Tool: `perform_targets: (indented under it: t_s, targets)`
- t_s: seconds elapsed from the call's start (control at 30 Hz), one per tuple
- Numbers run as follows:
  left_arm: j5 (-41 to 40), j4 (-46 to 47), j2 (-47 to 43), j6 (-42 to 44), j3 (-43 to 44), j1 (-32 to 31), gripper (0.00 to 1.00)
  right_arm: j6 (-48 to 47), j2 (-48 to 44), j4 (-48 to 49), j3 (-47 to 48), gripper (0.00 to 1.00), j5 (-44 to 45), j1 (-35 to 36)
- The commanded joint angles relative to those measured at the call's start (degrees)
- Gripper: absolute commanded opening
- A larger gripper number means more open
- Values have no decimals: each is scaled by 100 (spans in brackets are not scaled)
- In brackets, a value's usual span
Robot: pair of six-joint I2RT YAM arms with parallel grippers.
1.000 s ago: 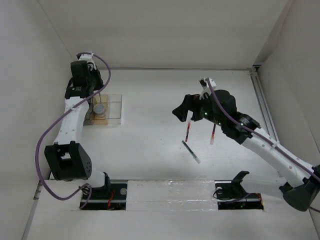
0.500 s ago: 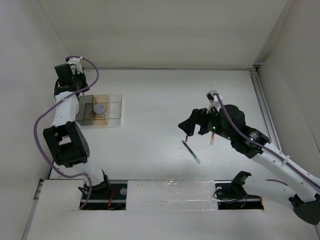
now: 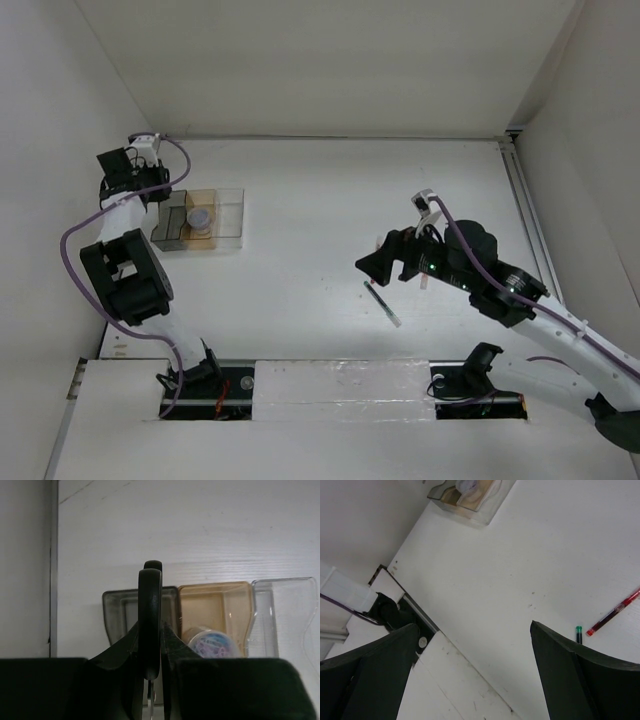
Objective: Sort the stationery into containers
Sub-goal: Place the scissors in the storage box.
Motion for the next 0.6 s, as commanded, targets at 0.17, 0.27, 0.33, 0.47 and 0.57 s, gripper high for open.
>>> perform_targets:
  t_s: [0.17,0.27,0.33,0.47,0.57]
  targets:
    - [-59,589,-444,-385,-413,164,0,-23,46,249,-39,99,-76,92]
    - [-254,730,-391,-840,-413,313,0,-23,-15,249,-39,99,-24,92]
    - [-184,931,-391,-1149,-474,532,0,-23,-15,249,-39,99,-23,144]
    - [-51,1081,-514,-1686,-527,805,0,-23,-15,197,-39,99,37,197]
    - [-131,993,-514,-1835,-457,806,0,-23,-15,197,-39,99,38,197]
